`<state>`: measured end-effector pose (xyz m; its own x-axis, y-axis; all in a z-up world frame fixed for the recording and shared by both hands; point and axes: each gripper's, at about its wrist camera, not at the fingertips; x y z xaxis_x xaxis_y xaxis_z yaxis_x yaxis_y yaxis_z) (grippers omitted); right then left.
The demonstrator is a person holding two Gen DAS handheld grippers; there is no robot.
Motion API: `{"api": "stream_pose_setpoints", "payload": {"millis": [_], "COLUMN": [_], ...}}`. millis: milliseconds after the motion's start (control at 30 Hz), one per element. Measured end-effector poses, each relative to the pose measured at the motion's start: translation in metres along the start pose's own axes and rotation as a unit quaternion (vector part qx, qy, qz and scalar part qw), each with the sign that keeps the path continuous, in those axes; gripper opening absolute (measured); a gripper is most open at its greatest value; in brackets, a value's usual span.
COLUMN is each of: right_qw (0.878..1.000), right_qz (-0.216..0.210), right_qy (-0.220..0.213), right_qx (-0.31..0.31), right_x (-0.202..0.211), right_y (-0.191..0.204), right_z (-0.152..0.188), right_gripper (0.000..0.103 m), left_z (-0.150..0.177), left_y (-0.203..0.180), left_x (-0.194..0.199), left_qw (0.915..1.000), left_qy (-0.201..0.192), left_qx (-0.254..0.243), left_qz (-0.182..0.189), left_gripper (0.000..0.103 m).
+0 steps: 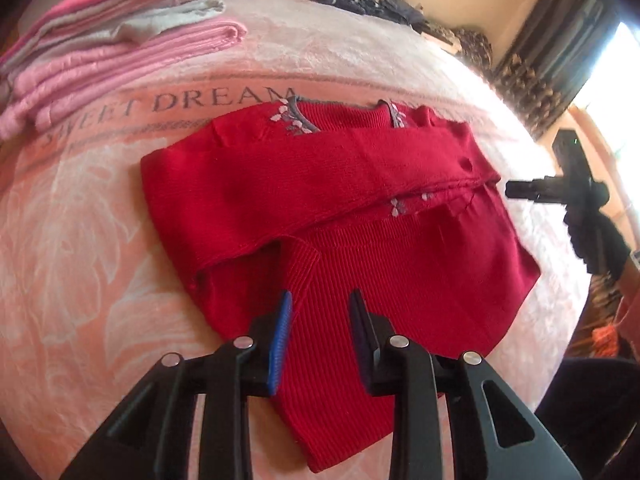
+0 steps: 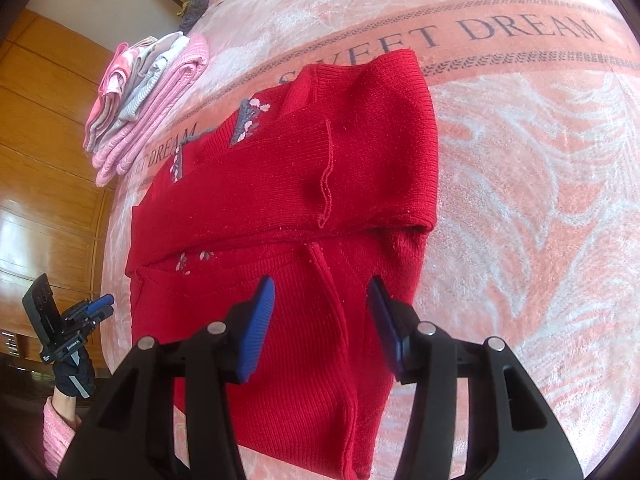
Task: Fold small clothes
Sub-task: 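Lift the hem with both tools and fold it up over the sleeves toward the collar, then carry the hem onto the collar with both tools and lay it flat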
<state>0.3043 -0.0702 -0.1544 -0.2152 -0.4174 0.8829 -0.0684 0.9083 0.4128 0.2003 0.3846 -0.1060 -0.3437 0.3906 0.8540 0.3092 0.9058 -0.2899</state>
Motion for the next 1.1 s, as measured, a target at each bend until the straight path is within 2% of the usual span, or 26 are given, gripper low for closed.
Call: {"api": "stream_pose_setpoints", "payload": {"millis": [100, 300, 467, 533, 600, 700, 800, 933, 1100], "right_qw": [1.000, 1.000, 1.000, 1.000, 1.000, 0.999, 0.999, 0.999, 0.998], "right_qz": [-0.003, -0.004, -0.004, -0.010, -0.018, -0.022, -0.020, -0.017, -0.022], "right_qy": [0.003, 0.005, 0.005, -0.001, -0.005, -0.003, 0.002, 0.010, 0.011], "right_qx": [-0.005, -0.005, 0.001, 0.010, 0.023, 0.038, 0.036, 0.046, 0.060], "right_x": [-0.001, -0.002, -0.003, -0.001, 0.002, 0.002, -0.003, -0.008, -0.008], "right_y": [-0.005, -0.008, -0.009, -0.006, -0.002, 0.003, 0.004, 0.009, 0.012], "right_z": [0.002, 0.003, 0.003, 0.002, 0.002, 0.001, 0.002, 0.004, 0.006], "right_gripper": [0.049, 0.049, 0.049, 0.049, 0.049, 0.050, 0.050, 0.050, 0.050], "left_z": [0.005, 0.016, 0.016, 0.014, 0.012, 0.012, 0.013, 0.009, 0.001], "left_y": [-0.009, -0.001, 0.006, 0.012, 0.019, 0.024, 0.021, 0.015, 0.016], "left_x": [-0.016, -0.042, -0.050, -0.047, -0.043, -0.037, -0.041, -0.047, -0.053], "left_qw": [0.9990, 0.9957, 0.9960, 0.9968, 0.9973, 0.9975, 0.9972, 0.9965, 0.9971], "left_qy": [0.027, 0.063, 0.064, 0.056, 0.047, 0.036, 0.041, 0.042, 0.040], "left_qx": [-0.023, -0.019, 0.003, 0.019, 0.040, 0.054, 0.044, 0.031, 0.039], "left_qz": [-0.029, -0.066, -0.062, -0.054, -0.040, -0.027, -0.043, -0.065, -0.052], "left_gripper": [0.031, 0.040, 0.038, 0.024, 0.022, 0.022, 0.025, 0.036, 0.036]}}
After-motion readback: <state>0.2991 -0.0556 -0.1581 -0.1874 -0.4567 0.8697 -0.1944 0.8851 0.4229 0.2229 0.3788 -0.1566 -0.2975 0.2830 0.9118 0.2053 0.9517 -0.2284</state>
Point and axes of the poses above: each gripper's, at about its wrist camera, not at the fingertips, and x roughly against the way its jaws point, y to its left, z to its underside, and after that the axes turned 5 degrees about z, right-handed
